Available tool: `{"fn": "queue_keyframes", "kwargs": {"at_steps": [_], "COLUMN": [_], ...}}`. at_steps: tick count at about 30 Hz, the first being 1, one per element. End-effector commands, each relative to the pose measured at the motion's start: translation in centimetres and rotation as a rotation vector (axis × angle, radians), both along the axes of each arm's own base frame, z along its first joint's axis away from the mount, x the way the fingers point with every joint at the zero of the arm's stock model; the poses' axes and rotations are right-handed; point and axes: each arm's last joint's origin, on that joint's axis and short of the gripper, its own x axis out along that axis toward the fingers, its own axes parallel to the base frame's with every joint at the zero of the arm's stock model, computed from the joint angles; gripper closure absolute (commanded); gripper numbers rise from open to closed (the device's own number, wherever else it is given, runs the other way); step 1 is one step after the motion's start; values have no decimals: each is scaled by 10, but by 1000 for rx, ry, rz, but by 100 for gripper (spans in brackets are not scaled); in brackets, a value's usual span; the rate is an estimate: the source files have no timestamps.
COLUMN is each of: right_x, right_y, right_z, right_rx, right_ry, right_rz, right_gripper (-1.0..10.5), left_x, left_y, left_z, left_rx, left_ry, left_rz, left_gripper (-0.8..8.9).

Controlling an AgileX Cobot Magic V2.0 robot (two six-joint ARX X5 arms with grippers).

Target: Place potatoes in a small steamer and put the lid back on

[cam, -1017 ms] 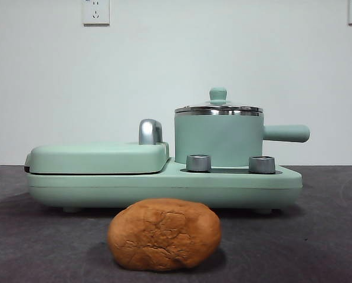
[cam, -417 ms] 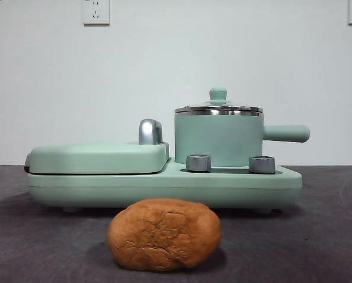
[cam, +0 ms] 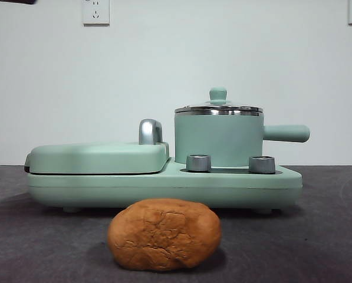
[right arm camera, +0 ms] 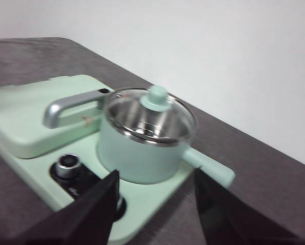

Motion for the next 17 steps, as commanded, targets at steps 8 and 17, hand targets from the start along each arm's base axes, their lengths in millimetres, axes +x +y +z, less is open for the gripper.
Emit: {"fn": "queue_keyframes", "kwargs": {"at_steps": [8,17], "right_x": [0,0], "right_y": [0,-1], "right_z": [5,5], "right_rx": [54,53], "right_ry": [16,15], "right_rz": [-30,-36], "right_gripper": [714,714], "left_x": [59,126], "left_y": [-55,-120], "left_z": [3,-6], "left_rx": [-45,4], "left_ry": [1,101], "left_rz": [-11,-101], "left_gripper": [475,474]}}
